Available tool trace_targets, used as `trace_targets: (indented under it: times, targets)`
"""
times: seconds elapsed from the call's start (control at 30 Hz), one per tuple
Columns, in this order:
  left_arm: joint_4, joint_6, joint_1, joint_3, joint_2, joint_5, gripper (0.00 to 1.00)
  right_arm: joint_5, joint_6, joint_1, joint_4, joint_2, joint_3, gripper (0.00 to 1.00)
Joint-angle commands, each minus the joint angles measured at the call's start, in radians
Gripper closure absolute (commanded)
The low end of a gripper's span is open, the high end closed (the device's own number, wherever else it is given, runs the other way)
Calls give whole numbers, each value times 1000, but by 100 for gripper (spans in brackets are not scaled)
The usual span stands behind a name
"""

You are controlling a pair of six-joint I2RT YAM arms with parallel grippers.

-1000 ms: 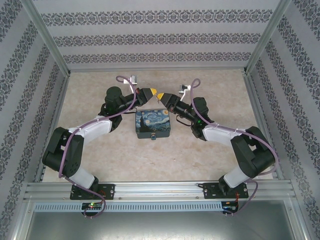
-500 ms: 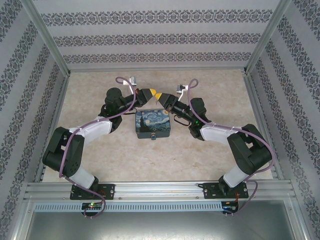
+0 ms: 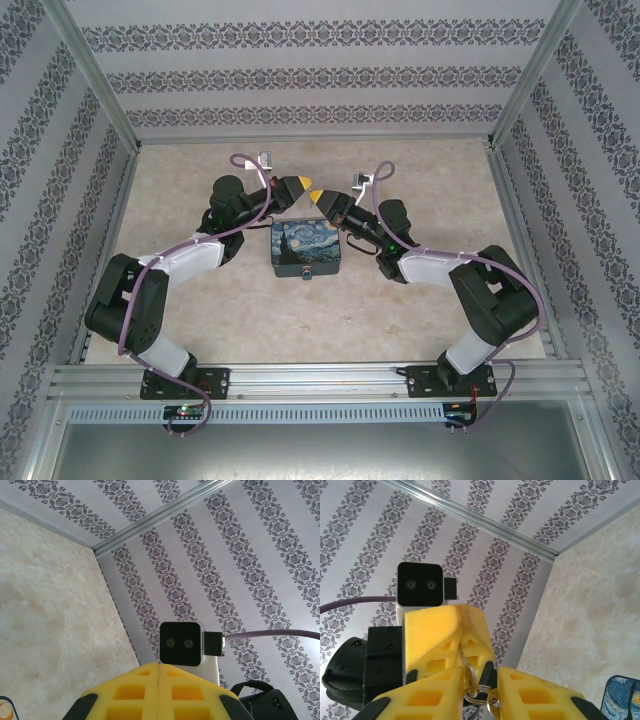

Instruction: Unlock the padlock with the key

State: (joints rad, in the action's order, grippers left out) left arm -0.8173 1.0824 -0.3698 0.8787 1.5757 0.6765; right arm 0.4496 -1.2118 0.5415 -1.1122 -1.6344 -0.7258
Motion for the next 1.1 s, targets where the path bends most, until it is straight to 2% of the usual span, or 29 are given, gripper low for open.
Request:
trace_targets:
  times: [0.0, 0.3, 0.73, 0.83, 0.97, 1.07]
  targets:
    - [-52, 5, 8, -9, 6, -5, 100, -17, -11, 12, -67, -13, 15, 76]
    - [-53, 5, 8, -18, 1, -6, 100, -30, -17, 6, -73, -12, 17, 81]
    - [-65, 7, 9, -28, 0, -6, 100, -25, -48, -2, -101, -33, 2, 81]
    - [-65, 7, 9, -29, 1, -5, 100, -26, -56, -3, -115, -40, 7, 85]
    - [-68, 8, 8, -32, 0, -6, 100, -28, -62, -7, -124, -45, 11, 99]
    - [-73, 11, 8, -37, -2, -10, 100, -30, -66, -11, -127, -45, 13, 100]
